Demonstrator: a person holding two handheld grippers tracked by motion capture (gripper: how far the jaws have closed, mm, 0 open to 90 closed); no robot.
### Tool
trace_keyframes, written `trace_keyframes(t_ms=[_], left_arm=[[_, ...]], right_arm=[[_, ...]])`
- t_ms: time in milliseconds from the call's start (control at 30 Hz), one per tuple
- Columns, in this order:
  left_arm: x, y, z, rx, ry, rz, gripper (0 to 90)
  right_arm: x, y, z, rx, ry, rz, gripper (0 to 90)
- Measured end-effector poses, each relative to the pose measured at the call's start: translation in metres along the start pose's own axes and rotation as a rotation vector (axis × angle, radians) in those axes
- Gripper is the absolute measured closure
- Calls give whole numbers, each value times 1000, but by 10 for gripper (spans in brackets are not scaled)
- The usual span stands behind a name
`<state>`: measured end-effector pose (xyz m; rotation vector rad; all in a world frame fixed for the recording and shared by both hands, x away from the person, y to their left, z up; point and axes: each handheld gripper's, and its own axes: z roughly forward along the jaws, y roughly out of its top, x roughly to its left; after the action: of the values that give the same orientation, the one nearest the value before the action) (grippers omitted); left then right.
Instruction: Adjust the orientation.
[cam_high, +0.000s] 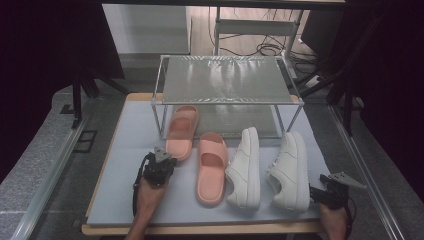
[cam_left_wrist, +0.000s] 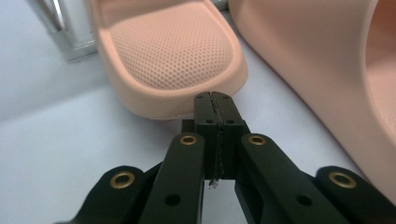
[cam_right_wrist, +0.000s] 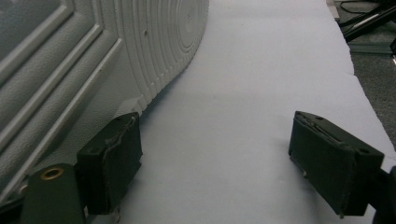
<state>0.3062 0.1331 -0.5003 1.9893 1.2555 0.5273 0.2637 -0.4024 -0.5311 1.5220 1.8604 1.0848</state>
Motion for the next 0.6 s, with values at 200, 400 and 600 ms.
trace_keyframes(t_ms=[200,400,600], left_arm=[[-5,7,9,-3,-11,9,897],[-1,15,16,-5,-2,6,897],[7,20,23,-2,7,-13,897]], right_arm=[[0,0,0,1,0,-2,176],[0,0,0,-2,1,0,176],[0,0,0,-2,2,0,176]])
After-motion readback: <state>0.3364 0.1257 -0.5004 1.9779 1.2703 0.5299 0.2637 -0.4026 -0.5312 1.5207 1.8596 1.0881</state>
